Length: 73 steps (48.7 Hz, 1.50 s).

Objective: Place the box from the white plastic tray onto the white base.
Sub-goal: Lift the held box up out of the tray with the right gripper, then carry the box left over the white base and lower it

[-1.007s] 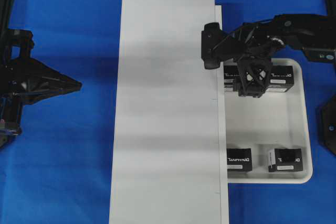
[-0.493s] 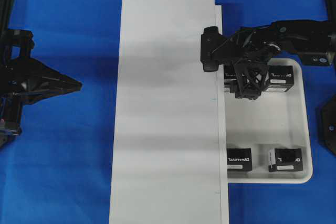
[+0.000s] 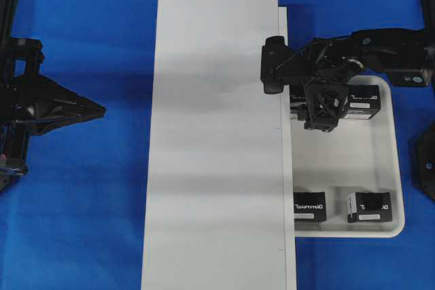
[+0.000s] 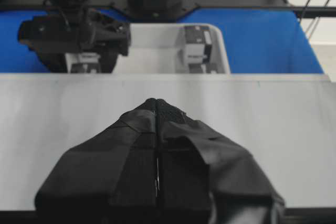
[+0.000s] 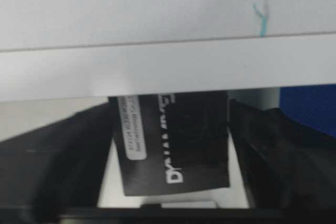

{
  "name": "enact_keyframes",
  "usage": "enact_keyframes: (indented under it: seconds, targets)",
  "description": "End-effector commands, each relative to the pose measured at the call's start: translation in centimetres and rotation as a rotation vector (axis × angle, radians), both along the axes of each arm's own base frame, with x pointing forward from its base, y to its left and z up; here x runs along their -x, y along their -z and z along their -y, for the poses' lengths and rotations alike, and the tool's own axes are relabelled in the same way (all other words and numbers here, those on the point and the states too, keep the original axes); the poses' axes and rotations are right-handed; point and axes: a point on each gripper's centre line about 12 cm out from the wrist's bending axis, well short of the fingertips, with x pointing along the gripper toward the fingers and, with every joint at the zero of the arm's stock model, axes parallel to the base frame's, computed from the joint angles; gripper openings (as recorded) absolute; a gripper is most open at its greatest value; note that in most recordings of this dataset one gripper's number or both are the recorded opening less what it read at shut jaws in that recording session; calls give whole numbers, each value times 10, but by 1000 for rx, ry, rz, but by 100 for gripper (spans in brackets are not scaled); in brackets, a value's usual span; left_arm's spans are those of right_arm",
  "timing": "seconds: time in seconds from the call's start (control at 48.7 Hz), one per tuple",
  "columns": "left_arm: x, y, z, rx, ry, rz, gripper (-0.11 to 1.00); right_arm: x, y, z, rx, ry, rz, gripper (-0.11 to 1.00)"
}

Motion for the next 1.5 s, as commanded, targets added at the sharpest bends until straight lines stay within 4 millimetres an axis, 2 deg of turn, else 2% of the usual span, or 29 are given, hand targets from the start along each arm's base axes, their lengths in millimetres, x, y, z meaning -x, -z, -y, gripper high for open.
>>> enact_keyframes:
  seconds: [0.0,0.062,0.082,0.247,0.39,0.74,0.965,1.089,1.233,1.479]
  targets:
    - [-1,-14,0,0,0,38,-7,-4,2,-5,-5,-15,-3,73]
    - [-1,-14,0,0,0,37,-7,-3,1,-6,-9,-18,-13,59]
    - [-1,-14,0,-3,0,38,-7,-2,0,-6,-12,-19,-17,57]
    - [-1,-14,0,-1,0,37,-7,6,-10,-10,-31,-24,-52,57]
    - [-1,-14,0,-1,-2,37,-7,13,-32,-13,-42,-32,-63,57]
    - [-2,-17,0,2,-2,52,-7,17,-121,-13,-38,-49,-35,57]
    - [-2,-16,0,14,-3,49,-7,2,-177,2,-7,-34,41,57]
    - [0,-17,0,12,-3,52,-7,-7,-199,9,-5,-31,45,57]
    - [-1,-16,0,12,-3,49,-7,-16,-211,13,-15,-37,23,57]
    - [-2,-15,0,12,0,43,-7,-37,-208,29,-13,-25,25,57]
